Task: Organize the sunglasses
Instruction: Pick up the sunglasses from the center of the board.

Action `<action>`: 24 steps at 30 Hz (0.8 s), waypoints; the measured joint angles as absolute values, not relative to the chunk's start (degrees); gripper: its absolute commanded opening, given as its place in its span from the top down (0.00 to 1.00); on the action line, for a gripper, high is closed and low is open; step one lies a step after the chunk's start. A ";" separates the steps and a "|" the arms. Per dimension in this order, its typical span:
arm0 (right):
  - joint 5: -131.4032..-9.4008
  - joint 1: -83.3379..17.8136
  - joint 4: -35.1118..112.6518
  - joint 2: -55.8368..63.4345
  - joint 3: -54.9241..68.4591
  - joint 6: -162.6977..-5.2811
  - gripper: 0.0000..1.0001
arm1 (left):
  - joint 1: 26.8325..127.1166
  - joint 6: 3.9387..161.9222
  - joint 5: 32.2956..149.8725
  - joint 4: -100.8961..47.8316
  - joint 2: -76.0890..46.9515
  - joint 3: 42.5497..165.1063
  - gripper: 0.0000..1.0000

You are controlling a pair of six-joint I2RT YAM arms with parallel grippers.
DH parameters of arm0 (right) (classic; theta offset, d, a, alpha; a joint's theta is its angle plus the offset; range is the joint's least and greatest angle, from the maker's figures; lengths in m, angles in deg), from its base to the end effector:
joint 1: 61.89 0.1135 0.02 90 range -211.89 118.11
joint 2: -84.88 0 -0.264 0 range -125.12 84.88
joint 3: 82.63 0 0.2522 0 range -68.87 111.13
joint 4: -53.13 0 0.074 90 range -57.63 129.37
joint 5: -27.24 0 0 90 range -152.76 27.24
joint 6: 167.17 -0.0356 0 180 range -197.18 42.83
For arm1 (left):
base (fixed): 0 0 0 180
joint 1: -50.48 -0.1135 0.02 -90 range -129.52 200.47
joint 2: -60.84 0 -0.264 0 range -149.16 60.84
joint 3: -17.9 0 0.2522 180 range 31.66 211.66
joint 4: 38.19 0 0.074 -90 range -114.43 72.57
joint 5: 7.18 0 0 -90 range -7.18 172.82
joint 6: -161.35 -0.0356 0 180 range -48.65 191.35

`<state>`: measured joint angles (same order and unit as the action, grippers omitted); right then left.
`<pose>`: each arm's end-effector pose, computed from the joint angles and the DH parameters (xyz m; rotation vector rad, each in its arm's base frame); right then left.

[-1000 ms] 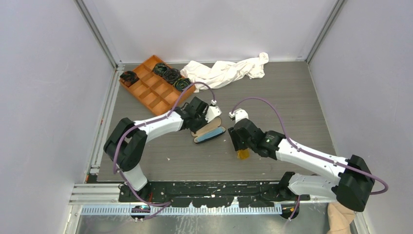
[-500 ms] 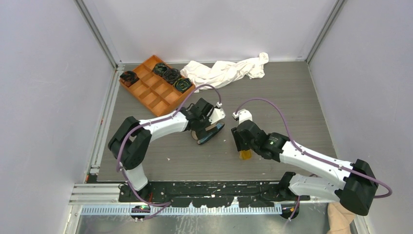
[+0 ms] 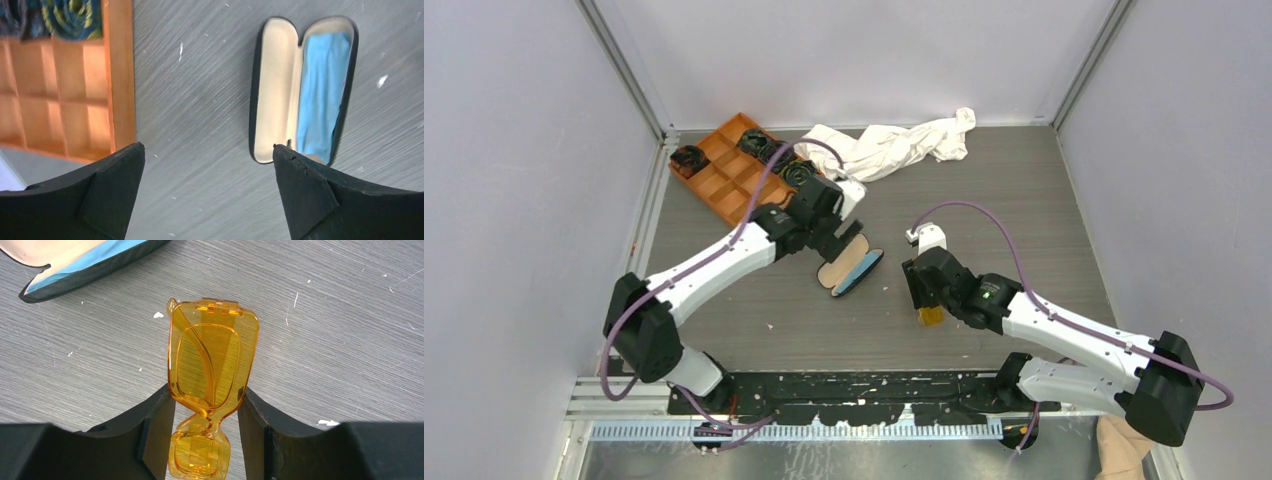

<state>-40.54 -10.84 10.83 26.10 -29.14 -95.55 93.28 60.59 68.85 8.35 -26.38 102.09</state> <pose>0.1402 0.1521 0.2370 -0.4830 2.2767 0.1382 0.2476 -0.2175 0.2812 0.9846 2.1912 0.0387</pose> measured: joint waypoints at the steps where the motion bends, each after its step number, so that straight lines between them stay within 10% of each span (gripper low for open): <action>1: -40.54 -10.84 10.83 26.10 -29.14 -95.55 0.66 | 92.67 64.65 68.60 9.79 -25.14 103.14 0.00; 9: -40.57 -10.84 11.22 25.53 -29.23 -95.50 0.66 | 77.00 88.45 73.70 17.59 -25.33 103.21 0.00; 24: -41.24 -10.84 12.40 22.25 -29.23 -95.48 0.66 | 78.11 129.22 87.01 13.94 -8.33 80.87 0.16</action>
<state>-41.24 -10.84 12.40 22.25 -29.23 -95.48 78.11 129.22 87.01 13.94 -8.33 80.87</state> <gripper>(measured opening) 0.519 0.833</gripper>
